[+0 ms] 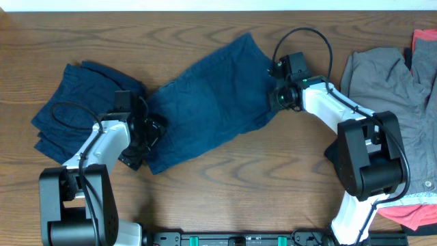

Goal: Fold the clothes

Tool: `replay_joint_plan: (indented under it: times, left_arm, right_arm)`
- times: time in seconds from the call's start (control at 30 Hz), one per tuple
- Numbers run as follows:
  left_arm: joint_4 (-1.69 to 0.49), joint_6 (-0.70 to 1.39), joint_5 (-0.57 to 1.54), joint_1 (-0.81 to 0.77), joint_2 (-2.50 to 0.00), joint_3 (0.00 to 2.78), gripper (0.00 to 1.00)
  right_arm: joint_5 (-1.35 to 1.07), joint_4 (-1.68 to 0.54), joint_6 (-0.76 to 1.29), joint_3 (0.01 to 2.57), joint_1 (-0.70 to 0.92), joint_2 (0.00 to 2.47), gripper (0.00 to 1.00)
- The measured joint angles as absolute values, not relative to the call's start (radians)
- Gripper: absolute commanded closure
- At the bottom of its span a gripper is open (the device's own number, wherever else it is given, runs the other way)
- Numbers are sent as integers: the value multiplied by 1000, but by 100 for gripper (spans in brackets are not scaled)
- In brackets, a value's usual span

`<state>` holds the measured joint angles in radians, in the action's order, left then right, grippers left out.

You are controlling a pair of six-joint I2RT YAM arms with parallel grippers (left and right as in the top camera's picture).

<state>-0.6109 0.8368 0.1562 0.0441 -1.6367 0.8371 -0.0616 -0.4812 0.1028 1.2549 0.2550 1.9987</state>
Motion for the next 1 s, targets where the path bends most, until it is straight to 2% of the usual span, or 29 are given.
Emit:
replay_joint_plan:
  times: [0.3,0.43,0.57,1.0]
  left_arm:
    - [-642,793,237,44,-1638,837,2]
    - [-645,770,245,44,-1638,837,2]
    - [-644,758,252,44,-1638,837,2]
    - [-638,758,260,44,-1638,837,2]
  right_arm:
    - [128,-619,163,1265,168,1991,65]
    - [159,-651,195,1266,136,1988,66]
    - [146,-653,221,1264,134,1981,63]
    - [-120,-352,162,1262,161,1774,66]
